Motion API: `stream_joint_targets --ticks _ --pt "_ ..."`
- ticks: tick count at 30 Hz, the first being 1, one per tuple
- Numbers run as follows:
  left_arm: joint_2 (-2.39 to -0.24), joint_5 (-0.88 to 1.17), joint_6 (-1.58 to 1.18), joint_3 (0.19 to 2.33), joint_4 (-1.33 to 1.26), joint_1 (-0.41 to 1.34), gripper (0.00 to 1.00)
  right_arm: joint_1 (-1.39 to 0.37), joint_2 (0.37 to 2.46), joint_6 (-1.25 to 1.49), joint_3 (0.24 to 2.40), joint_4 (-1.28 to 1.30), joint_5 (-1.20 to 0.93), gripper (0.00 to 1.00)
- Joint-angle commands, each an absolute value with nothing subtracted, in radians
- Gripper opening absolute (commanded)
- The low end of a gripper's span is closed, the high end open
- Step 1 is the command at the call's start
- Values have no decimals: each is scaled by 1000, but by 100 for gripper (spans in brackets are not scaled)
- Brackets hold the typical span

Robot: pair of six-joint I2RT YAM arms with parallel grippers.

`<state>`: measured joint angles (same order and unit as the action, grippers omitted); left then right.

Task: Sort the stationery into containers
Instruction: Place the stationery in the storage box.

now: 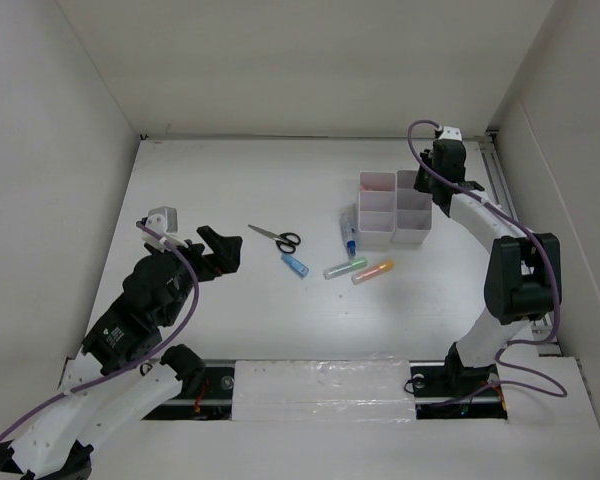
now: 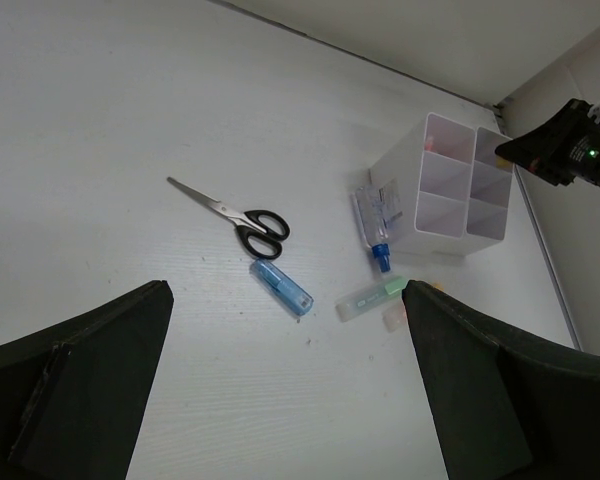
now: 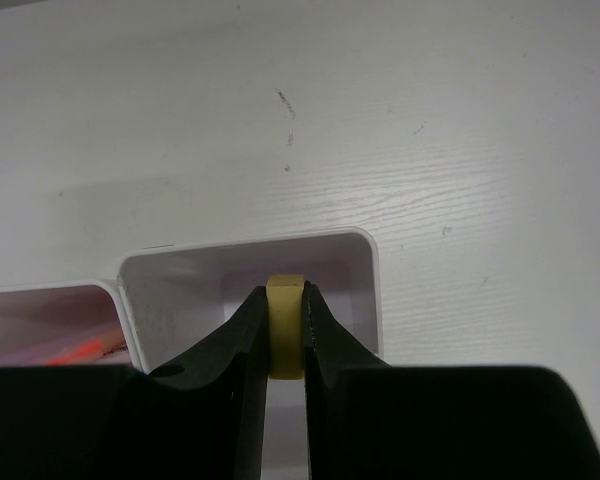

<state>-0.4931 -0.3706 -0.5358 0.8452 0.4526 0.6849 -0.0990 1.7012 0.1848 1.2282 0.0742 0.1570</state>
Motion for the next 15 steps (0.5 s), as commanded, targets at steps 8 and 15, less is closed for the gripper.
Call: stream_joint_targets --ticks 8,15 --pt "-483 -376 -531 844 423 681 100 -104 1681 198 1210 8 166 16" --pt "-483 -376 -531 844 423 681 100 -104 1680 198 1201 8 166 24"
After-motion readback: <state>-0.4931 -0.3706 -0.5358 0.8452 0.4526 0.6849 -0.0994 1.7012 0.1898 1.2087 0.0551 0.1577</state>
